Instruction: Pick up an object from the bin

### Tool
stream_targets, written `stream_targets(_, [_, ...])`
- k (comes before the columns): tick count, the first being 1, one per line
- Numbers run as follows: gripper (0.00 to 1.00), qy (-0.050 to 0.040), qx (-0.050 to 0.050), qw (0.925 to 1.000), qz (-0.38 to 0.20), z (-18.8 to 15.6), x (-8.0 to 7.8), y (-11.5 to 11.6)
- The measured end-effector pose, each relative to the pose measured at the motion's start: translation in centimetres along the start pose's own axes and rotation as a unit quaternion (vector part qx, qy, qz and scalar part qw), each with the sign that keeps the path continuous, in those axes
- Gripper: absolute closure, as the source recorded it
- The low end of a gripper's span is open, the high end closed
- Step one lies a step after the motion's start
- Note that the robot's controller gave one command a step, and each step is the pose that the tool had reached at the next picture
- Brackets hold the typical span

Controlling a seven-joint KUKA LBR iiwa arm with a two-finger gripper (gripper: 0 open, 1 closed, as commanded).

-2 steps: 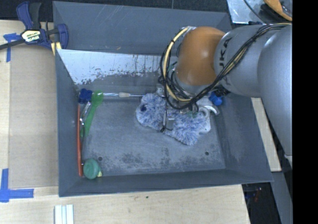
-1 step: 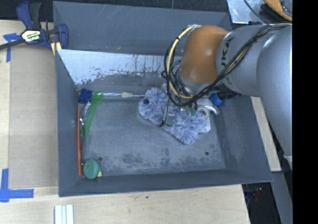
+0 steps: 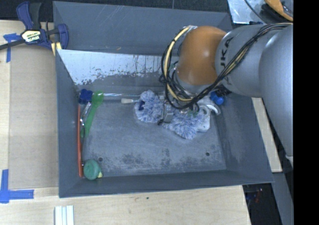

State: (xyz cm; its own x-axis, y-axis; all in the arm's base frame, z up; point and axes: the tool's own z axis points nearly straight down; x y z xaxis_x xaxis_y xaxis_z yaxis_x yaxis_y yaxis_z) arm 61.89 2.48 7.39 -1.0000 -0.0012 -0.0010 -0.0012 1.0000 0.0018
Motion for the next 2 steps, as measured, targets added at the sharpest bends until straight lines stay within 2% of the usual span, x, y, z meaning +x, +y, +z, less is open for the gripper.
stream_targets(2, [1.00, 0.0005, 0.000, 1.0000, 0.000, -0.89, 0.07, 0.00])
